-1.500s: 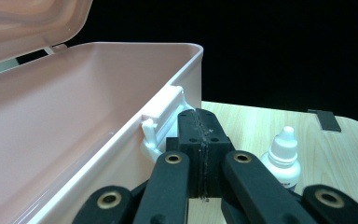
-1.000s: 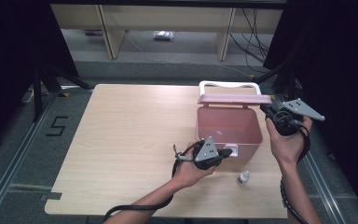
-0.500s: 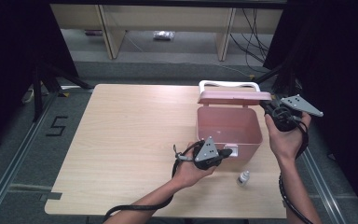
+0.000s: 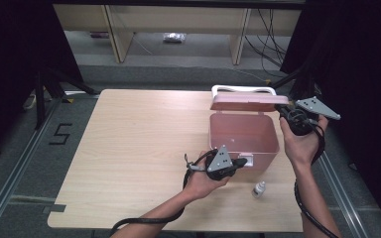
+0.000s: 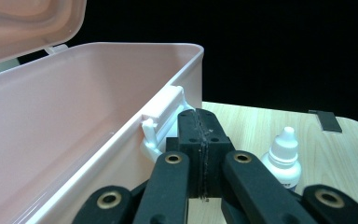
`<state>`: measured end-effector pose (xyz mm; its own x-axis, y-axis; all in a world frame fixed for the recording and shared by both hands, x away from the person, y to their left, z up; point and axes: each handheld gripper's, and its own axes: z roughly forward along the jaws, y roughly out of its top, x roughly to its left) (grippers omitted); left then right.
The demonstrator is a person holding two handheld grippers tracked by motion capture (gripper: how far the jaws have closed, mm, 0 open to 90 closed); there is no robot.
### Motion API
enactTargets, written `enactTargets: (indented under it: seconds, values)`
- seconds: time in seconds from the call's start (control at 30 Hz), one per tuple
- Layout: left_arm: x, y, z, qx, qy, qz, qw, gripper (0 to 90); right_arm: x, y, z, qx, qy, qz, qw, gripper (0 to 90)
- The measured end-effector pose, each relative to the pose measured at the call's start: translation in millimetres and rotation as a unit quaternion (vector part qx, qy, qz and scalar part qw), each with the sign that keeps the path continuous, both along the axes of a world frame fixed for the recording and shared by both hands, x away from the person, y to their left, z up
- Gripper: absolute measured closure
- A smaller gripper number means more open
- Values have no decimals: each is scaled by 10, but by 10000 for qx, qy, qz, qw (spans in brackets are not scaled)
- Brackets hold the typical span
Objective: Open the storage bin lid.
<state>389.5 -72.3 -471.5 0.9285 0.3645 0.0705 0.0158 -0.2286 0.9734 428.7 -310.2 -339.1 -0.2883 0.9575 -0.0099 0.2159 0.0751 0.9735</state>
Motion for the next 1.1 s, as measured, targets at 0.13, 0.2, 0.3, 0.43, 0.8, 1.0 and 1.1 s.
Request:
enactTargets:
  seconds: [0.13, 0.2, 0.3, 0.43, 0.8, 1.0, 1.1]
  values:
    - [0, -1, 1, 3, 2, 2, 10000, 895, 28, 4, 9, -16, -1, 19, 10000, 900]
    - [1, -1, 2, 5, 5, -1, 10000, 895, 37, 17, 16, 8, -4, -46, 10000, 900]
    - [-1, -1, 1, 3, 4, 4, 10000, 895, 59, 15, 24, -13, -20, -32, 10000, 900]
    - [-2, -2, 1, -3, 7, 7, 10000, 895, 88, 27, 27, -33, -8, -98, 9999, 900]
    - [-3, -4, 4, 7, 3, 7, 10000, 895, 190, 47, 46, -57, -62, -86, 9999, 900]
    - [-2, -5, 4, 10, -2, 9, 10000, 895, 222, 64, 58, -44, -65, -147, 9999, 900]
    - [-2, -5, 6, 18, -8, 5, 10000, 895, 252, 58, 58, -88, -94, -111, 9999, 900]
